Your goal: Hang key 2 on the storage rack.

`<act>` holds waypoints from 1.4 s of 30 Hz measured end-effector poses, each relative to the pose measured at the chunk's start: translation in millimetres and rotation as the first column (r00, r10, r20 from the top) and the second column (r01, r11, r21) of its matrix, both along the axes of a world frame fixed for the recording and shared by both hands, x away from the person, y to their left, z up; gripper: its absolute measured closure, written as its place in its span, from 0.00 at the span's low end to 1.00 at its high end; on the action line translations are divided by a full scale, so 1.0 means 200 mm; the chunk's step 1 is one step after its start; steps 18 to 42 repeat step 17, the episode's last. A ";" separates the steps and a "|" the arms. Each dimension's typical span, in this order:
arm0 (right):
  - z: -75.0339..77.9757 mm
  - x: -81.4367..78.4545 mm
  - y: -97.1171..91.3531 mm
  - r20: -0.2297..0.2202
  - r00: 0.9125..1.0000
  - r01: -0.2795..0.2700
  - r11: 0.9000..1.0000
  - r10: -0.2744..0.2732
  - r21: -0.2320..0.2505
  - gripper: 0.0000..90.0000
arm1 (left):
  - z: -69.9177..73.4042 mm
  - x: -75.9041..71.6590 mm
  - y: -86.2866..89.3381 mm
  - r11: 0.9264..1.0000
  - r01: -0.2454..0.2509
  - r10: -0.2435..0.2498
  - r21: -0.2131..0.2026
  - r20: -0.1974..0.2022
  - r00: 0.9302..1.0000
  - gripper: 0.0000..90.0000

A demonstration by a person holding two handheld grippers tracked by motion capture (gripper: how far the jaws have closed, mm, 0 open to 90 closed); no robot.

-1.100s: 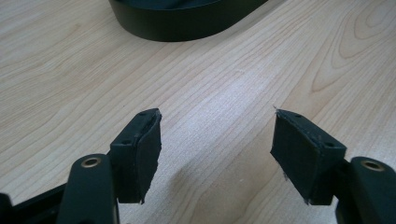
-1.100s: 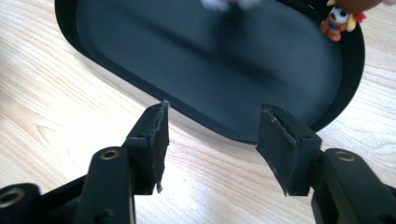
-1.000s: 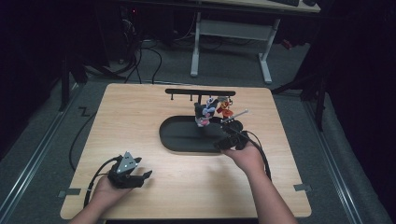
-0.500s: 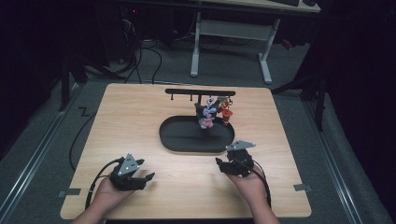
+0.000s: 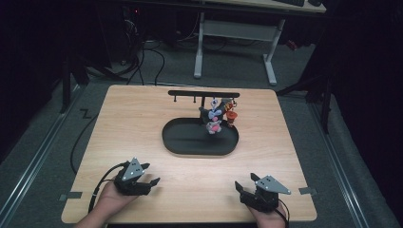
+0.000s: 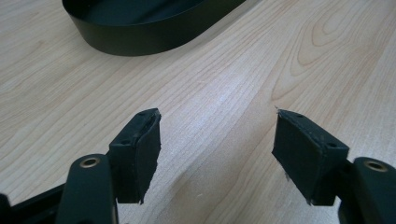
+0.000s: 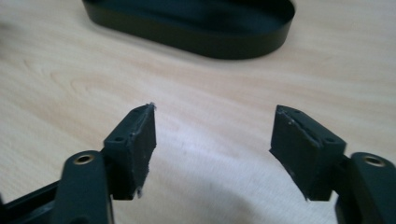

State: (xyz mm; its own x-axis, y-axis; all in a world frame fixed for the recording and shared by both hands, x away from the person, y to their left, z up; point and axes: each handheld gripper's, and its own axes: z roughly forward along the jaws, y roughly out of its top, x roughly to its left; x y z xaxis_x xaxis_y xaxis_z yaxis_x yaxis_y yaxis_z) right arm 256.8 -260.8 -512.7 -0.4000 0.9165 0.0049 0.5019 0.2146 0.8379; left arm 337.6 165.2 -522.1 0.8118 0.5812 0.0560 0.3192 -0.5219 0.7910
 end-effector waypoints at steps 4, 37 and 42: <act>-0.03 0.03 0.03 -0.020 1.000 0.000 1.000 0.000 -0.016 0.32 | 0.00 -0.01 -0.01 1.000 0.012 -0.012 -0.004 -0.001 1.000 0.36; -0.04 0.03 0.04 -0.025 1.000 0.013 1.000 -0.014 -0.027 0.32 | 0.02 0.00 -0.01 1.000 0.020 -0.020 -0.011 0.014 1.000 0.35; -0.04 0.03 0.04 -0.025 1.000 0.013 1.000 -0.014 -0.027 0.32 | 0.02 0.00 -0.01 1.000 0.020 -0.020 -0.011 0.014 1.000 0.35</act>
